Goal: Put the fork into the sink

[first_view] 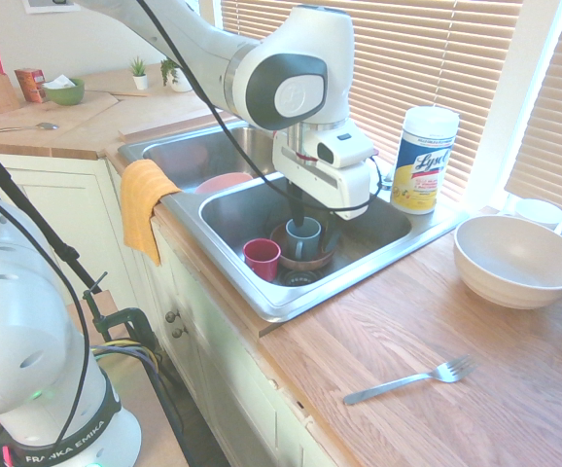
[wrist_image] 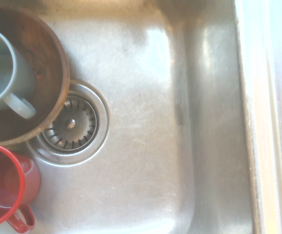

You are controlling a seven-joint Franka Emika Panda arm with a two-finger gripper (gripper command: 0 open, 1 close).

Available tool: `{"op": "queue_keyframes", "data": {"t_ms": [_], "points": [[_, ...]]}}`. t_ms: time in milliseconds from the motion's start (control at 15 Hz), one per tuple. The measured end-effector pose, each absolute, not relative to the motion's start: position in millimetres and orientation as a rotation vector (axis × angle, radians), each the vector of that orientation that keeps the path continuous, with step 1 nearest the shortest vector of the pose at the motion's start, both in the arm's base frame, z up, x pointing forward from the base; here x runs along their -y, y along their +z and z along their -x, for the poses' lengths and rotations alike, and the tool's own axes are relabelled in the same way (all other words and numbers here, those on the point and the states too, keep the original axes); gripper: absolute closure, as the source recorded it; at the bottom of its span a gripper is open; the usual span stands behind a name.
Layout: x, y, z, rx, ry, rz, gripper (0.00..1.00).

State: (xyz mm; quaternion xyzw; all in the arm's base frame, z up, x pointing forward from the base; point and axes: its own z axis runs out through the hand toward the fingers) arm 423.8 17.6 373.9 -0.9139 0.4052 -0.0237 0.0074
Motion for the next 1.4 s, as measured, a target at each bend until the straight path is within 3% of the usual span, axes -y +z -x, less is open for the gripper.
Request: {"op": "queue_keyframes", "data": {"t_ms": [333, 733, 1267, 1333, 1400], "points": [[-1.5, 387.2, -432.8, -1.352, -0.135, 2.83, 0.0], [138.6, 389.6, -416.2, -1.531, -0.158, 2.743, 0.0], [222.8, 325.7, -395.8, -1.695, -0.109, 2.671, 0.0], [226.0, 321.5, -394.7, -1.698, -0.105, 2.671, 1.0], [228.6, 318.5, -393.4, -1.702, -0.105, 2.667, 1.0]]}}
